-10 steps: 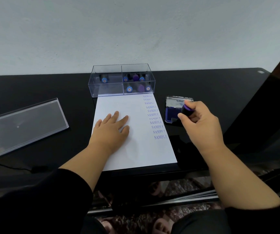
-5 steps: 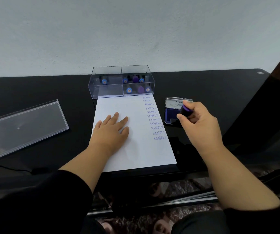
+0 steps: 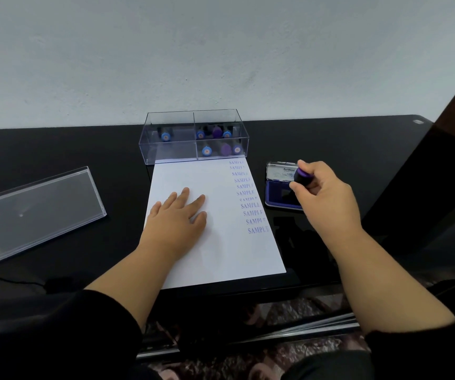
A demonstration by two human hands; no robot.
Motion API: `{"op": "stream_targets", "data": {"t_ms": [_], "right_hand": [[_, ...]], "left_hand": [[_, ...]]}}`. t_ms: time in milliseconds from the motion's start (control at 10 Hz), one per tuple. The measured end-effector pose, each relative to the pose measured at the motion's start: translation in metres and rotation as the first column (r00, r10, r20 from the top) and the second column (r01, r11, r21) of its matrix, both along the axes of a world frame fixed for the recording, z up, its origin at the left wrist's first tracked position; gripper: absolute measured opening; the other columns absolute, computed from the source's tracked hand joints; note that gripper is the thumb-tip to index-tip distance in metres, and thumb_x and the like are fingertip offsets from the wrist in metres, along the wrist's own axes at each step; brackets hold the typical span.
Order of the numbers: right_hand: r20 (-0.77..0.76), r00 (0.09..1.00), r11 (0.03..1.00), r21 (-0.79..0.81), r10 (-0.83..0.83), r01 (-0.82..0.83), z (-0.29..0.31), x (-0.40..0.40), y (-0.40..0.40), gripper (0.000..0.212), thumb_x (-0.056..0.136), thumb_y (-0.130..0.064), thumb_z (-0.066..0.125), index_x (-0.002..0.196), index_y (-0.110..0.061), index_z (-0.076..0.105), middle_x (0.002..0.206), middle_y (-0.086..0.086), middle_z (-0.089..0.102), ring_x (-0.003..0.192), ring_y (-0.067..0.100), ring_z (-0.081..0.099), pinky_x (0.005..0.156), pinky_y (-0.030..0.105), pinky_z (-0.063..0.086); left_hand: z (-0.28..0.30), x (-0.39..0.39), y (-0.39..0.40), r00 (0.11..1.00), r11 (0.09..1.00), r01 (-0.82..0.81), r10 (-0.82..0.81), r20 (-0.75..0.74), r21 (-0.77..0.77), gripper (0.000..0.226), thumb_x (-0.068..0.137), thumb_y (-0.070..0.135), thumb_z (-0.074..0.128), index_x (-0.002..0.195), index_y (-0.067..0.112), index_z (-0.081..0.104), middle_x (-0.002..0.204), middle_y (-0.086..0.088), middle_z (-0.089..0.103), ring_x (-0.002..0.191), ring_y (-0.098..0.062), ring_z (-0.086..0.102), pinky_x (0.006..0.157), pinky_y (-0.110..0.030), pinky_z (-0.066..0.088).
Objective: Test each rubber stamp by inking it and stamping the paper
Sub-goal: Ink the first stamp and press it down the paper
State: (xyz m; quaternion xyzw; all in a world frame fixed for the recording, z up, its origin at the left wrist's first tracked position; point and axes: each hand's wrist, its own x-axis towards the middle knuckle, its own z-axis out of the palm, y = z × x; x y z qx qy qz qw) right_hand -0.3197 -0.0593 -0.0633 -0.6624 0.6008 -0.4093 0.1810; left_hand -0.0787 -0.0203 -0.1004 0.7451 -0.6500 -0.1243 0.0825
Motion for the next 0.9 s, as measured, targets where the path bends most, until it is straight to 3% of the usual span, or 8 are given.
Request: {"op": "stream_targets", "data": {"t_ms": [300, 500, 900], "right_hand": [[-0.231, 0.973, 0.997, 0.075, 0.020, -0.003, 0.001, 0.006, -0.030, 0.030, 0.092, -0.027, 0.057, 0.121, -0.031, 0.052, 0.089, -0.004, 0.061, 0.082, 0.017, 0.059, 0.066, 0.030, 0.048], [-0.292, 0.956, 0.999, 0.050, 0.009, 0.006, -0.007, 0.010, -0.027, 0.030, 0.093, -0.026, 0.054, 0.122, -0.030, 0.051, 0.088, -0.002, 0.060, 0.082, 0.024, 0.058, 0.068, 0.035, 0.050], [-0.422, 0.905, 0.998, 0.054, 0.060, -0.041, -0.002, 0.008, -0.026, 0.034, 0.094, -0.027, 0.051, 0.127, -0.025, 0.046, 0.095, 0.005, 0.065, 0.082, 0.025, 0.059, 0.066, 0.034, 0.050]], "left_hand": [[0.000, 0.000, 0.000, 1.000, 1.000, 0.006, -0.006, -0.006, -0.011, 0.048, 0.101, 0.043, 0.023, 0.148, 0.043, 0.017, 0.160, 0.010, 0.001, 0.147, -0.011, -0.002, 0.118, -0.032, -0.004], [-0.002, 0.001, -0.001, 1.000, 1.000, 0.006, -0.006, 0.007, -0.014, 0.048, 0.101, 0.044, 0.023, 0.148, 0.043, 0.016, 0.160, 0.011, 0.001, 0.147, -0.011, -0.002, 0.117, -0.032, -0.004], [-0.002, 0.000, -0.001, 1.000, 1.000, 0.006, -0.006, 0.022, 0.007, 0.048, 0.101, 0.044, 0.022, 0.148, 0.044, 0.014, 0.160, 0.010, -0.001, 0.147, -0.011, -0.003, 0.117, -0.033, -0.004]]}}
